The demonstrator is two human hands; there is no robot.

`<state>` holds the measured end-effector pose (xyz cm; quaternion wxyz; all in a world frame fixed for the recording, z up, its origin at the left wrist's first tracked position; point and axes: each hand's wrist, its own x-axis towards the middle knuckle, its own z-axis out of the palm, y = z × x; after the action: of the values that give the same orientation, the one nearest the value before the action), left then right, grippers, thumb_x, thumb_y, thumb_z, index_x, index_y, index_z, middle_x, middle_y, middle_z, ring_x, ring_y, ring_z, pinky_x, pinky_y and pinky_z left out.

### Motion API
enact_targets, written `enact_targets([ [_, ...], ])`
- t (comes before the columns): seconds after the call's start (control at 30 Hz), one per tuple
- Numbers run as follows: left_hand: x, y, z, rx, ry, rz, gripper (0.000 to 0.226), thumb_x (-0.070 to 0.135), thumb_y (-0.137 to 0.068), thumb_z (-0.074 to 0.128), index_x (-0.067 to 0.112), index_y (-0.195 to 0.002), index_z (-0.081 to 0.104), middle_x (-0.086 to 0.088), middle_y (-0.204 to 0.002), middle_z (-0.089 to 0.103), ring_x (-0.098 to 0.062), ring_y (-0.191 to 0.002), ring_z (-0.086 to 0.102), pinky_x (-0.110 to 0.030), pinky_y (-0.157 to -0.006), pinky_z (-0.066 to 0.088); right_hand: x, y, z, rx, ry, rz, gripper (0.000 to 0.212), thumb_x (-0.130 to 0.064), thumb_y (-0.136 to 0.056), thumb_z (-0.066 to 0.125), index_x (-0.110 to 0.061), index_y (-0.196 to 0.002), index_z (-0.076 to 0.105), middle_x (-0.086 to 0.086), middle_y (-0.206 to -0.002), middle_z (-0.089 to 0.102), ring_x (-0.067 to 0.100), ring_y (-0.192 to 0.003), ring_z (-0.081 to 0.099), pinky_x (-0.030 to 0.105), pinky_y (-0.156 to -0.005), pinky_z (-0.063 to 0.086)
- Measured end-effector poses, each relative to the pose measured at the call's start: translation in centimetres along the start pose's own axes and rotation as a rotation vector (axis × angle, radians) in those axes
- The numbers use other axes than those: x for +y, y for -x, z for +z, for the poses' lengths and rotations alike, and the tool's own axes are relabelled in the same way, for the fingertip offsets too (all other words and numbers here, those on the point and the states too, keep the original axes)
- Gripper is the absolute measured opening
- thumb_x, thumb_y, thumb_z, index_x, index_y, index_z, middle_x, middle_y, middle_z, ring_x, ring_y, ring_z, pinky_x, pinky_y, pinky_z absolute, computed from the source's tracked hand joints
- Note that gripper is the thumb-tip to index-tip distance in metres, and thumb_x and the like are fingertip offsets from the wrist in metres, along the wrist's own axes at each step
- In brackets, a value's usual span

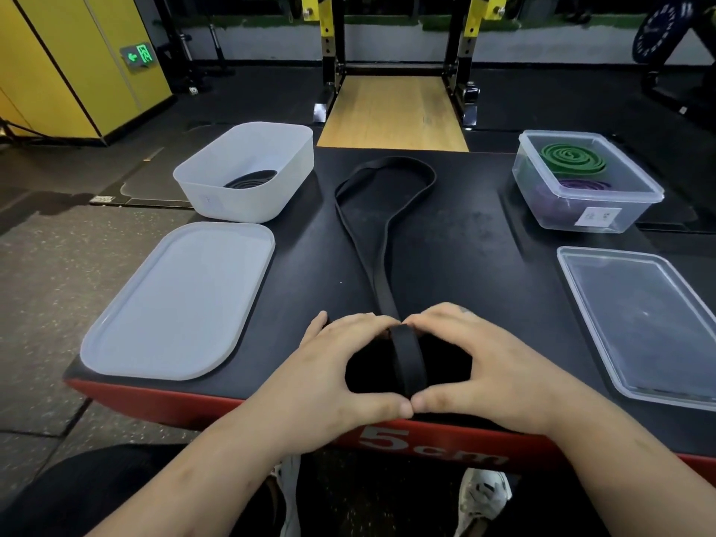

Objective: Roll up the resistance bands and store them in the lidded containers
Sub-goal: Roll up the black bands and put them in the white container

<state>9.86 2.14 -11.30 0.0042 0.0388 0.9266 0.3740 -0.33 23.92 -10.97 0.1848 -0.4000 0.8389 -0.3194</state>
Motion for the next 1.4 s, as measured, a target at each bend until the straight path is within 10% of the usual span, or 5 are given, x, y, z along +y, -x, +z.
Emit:
enact_targets([
  [0.27, 0.3, -0.4, 1.2, 0.066, -0.072, 0.014, 0.068, 0.065, -0.076, 0.073, 0.046, -0.136, 0.047, 0.033, -0.137, 0.039, 0.009, -0.147, 0.012, -0.043, -0.126, -0.001, -0.2, -0.3, -0.1, -0.005, -0.023, -0.002, 0.056, -0.074, -0.076, 0.07, -0.058, -0.126, 0.05, -0.027, -0.126, 0.055, -0.003, -0.124, 0.052, 0.03, -0.102, 0.047],
  [0.5, 0.1, -0.3, 0.7, 0.003, -0.069, -0.008, 0.079, 0.071, -0.077, 0.069, 0.041, -0.146, 0.045, 0.04, -0.142, 0.03, 0.017, -0.144, 0.0, -0.037, -0.126, -0.007, -0.2, 0.3, 0.1, -0.037, 0.007, 0.035, 0.093, -0.062, -0.062, 0.09, -0.07, -0.136, 0.034, -0.036, -0.134, 0.048, -0.014, -0.132, 0.041, 0.022, -0.11, 0.038],
  [0.7, 0.3, -0.2, 0.1, -0.06, -0.012, -0.044, 0.095, 0.066, -0.072, 0.079, 0.051, -0.151, 0.027, 0.042, -0.142, 0.026, 0.031, -0.133, -0.012, -0.024, -0.122, -0.013, -0.4, -0.2, -0.4, 0.01, -0.025, 0.013, 0.067, -0.07, -0.064, 0.081, -0.084, -0.116, 0.04, -0.043, -0.133, 0.049, -0.017, -0.128, 0.045, 0.024, -0.11, 0.041],
  [1.4, 0.2, -0.5, 0.8, 0.059, -0.061, 0.002, 0.07, 0.065, -0.069, 0.077, 0.047, -0.13, 0.049, 0.026, -0.13, 0.047, 0.001, -0.14, 0.029, -0.044, -0.124, 0.013, 0.0, 0.1, 0.0, 0.017, -0.138, 0.027, 0.058, -0.064, -0.078, 0.074, -0.06, -0.131, 0.051, -0.023, -0.13, 0.06, -0.001, -0.122, 0.058, 0.034, -0.102, 0.05],
])
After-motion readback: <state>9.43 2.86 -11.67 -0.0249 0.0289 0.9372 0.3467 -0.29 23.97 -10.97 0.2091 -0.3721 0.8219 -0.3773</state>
